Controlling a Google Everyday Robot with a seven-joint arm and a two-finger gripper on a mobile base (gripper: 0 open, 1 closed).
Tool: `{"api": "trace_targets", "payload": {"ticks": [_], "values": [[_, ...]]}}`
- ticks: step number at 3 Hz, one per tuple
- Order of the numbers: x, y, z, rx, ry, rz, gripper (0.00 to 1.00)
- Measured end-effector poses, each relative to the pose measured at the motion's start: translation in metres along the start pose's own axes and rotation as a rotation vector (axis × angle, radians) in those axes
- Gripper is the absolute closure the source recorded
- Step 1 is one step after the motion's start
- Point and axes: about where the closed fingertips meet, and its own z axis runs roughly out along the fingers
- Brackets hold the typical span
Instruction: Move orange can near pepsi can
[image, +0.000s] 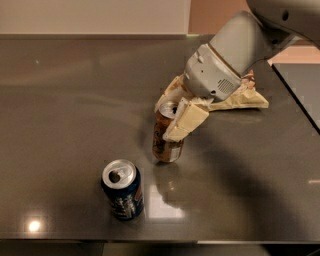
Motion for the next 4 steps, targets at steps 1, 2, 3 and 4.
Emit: {"api": "trace_targets", "payload": {"ticks": [1, 2, 3, 4], "values": [[-0.005, 0.029, -0.001, -0.032, -0.020, -0.042, 1.00], [-0.008, 0.048, 0.000, -0.051, -0.029, -0.070, 1.00], [-0.014, 0.098, 0.029, -0.088, -0.011, -0.143, 1.00], [-0.014, 0.105, 0.038, -0.095, 0.004, -0.153, 0.98]]}}
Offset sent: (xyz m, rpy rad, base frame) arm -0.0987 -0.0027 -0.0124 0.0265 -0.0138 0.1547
